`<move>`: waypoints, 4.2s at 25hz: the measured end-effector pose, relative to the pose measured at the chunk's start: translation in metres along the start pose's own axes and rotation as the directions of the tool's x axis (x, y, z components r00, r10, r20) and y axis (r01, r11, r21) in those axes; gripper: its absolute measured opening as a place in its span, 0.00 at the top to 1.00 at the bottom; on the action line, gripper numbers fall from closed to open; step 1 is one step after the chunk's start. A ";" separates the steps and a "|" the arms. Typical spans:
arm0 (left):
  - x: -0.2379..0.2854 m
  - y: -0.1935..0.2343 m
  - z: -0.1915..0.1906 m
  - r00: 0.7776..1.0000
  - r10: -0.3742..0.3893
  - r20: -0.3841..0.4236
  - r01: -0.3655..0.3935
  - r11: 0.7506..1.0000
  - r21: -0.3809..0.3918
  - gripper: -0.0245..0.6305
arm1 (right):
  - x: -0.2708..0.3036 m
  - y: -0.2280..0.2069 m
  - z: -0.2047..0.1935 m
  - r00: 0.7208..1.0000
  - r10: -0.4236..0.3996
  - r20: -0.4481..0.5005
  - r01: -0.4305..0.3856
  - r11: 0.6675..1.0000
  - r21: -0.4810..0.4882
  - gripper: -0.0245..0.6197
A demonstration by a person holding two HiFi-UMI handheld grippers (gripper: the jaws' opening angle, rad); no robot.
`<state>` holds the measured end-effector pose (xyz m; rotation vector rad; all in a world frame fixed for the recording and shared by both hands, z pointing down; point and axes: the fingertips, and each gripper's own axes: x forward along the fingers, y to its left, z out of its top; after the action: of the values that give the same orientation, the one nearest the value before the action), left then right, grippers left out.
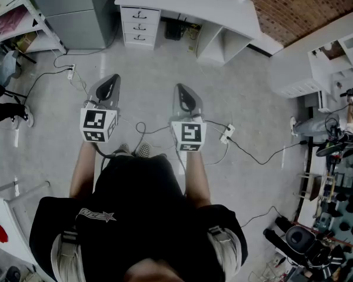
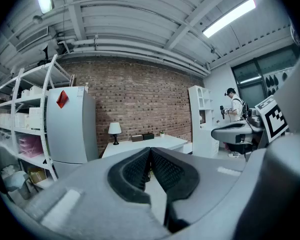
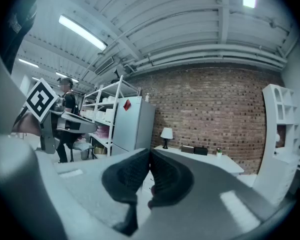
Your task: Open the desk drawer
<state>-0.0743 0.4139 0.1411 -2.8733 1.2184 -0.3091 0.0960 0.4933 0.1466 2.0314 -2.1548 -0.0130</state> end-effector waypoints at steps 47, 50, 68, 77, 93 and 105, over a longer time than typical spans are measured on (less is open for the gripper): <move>0.303 0.201 -0.007 0.997 -0.007 -0.082 0.002 0.999 -0.050 0.95 | 0.359 -0.080 -0.004 0.998 -0.003 -0.063 0.003 1.000 -0.008 0.96; 0.322 0.220 -0.014 0.996 -0.008 -0.092 0.002 0.998 -0.057 0.95 | 0.389 -0.077 -0.010 0.997 0.004 -0.078 -0.005 1.000 -0.017 0.96; 0.388 0.298 -0.094 0.970 0.080 -0.229 -0.114 0.984 -0.137 0.95 | 0.528 -0.050 -0.085 0.966 0.146 -0.213 -0.144 0.989 0.029 0.96; 0.459 0.335 -0.176 0.941 0.152 -0.303 -0.219 0.955 -0.198 0.95 | 0.631 -0.071 -0.178 0.944 0.167 -0.284 -0.138 0.983 0.120 0.96; 0.555 0.369 -0.334 0.913 0.219 -0.345 -0.303 0.930 -0.210 0.95 | 0.755 -0.070 -0.355 0.902 0.227 -0.367 -0.199 0.974 0.112 0.96; 0.579 0.368 -0.425 0.912 0.196 -0.360 -0.289 0.930 -0.227 0.95 | 0.796 -0.051 -0.429 0.893 0.255 -0.372 -0.274 0.962 0.001 0.96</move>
<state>-0.0210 -0.2251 0.6314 -2.9217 1.7953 -0.6934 0.1650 -0.2487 0.6607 1.5430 -2.1352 0.3212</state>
